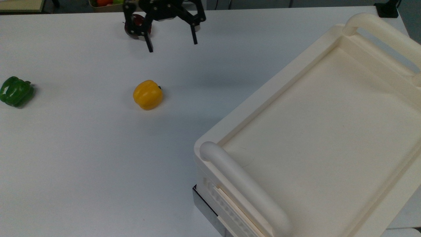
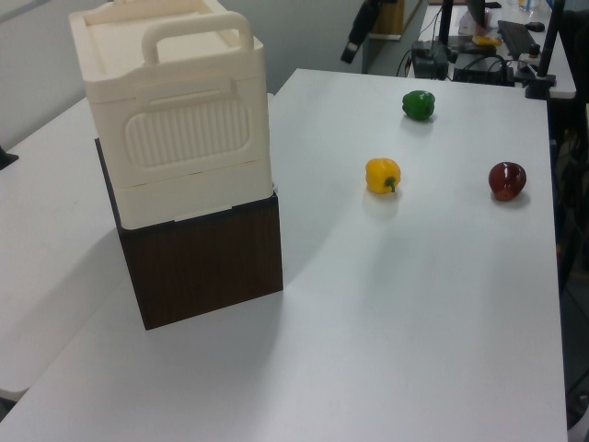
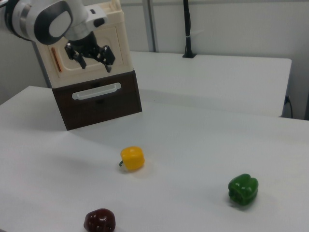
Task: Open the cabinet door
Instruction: 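Move the open gripper toward the cream cabinet door's edge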
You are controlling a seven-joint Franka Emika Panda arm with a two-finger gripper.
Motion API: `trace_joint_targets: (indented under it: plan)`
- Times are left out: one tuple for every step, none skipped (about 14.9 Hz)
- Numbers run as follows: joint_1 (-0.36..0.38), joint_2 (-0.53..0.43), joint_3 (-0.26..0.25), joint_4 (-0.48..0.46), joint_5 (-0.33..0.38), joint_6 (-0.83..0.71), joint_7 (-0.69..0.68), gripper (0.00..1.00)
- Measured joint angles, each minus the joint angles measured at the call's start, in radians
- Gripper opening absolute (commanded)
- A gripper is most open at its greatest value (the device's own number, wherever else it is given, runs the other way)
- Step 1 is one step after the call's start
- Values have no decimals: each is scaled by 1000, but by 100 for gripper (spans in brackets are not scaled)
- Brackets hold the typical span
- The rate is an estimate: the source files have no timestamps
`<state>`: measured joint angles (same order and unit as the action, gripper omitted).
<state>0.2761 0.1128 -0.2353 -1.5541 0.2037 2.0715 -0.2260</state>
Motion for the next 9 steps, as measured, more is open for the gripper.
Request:
trace_joint_targets:
  plan:
    - [24, 5, 1, 1, 1, 17, 0, 100]
    - [45, 8, 1, 3, 5, 30, 0, 100]
    - [65, 9, 2, 4, 14, 43, 1, 100]
    - [81, 9, 2, 5, 20, 55, 1, 100]
    - [96, 9, 2, 6, 22, 68, 0, 100]
    - [111, 10, 3, 6, 22, 82, 0, 100]
    - [129, 14, 3, 6, 22, 100, 0, 100]
    - [146, 20, 4, 8, 22, 118, 0, 100]
    - [163, 29, 5, 15, 22, 131, 0, 100]
